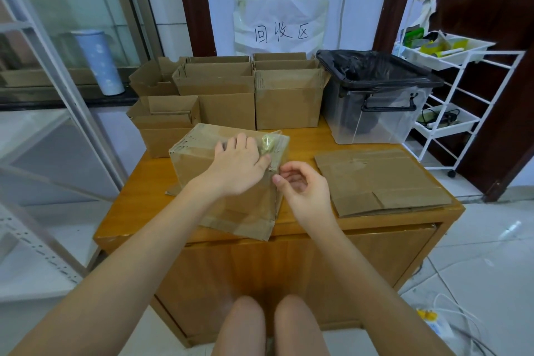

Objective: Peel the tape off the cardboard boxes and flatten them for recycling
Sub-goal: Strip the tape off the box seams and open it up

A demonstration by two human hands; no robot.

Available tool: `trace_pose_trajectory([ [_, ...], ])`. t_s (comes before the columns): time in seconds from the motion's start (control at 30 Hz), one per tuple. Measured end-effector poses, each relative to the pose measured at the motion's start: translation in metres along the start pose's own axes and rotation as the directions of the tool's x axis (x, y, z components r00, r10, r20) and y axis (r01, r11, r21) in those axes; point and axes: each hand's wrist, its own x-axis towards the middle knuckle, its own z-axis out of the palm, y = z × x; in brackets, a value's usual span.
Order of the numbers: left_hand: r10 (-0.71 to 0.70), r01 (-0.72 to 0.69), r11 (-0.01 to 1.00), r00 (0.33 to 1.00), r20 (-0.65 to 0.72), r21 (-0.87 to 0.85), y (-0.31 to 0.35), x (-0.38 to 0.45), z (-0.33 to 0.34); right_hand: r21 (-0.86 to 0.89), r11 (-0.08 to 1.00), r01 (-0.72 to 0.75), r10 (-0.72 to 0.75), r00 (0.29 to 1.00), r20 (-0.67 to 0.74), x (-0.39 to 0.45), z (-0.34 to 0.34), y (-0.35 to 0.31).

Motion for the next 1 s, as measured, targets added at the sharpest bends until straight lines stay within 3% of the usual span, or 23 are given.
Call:
trace_pose_trajectory([
  [0.1,0.004,-0.004,1.0,1.0,0.0,-0.009,0.0,0.0,0.0,-0.026,0.999,0.029,-0.028,0.999,0.038,0.001,-0.001,-0.001],
  [0.17,0.002,-0.002,1.0,1.0,-0.002,-0.017,0.0,0.0,0.0,0.049,0.998,0.03,-0.032,0.999,0.026,-0.001,-0.001,-0.002],
  [0.5,0.005,-0.006,0.999,1.0,-0.026,-0.039,-0.001,0.0,0.002,0.325,0.94,-0.108,0.16,0.977,-0.138,-0.01,0.014,-0.005],
  [0.73,0.015,-0.016,1.0,0.999,-0.042,-0.024,0.0,-0.002,0.001,0.315,0.949,-0.032,0.094,0.979,-0.182,-0.012,0.016,-0.008],
  [1.0,0.027,-0.027,1.0,0.999,-0.045,-0.012,-0.001,-0.001,0.002,0.169,0.985,0.034,-0.008,0.988,-0.155,-0.005,0.01,-0.011],
])
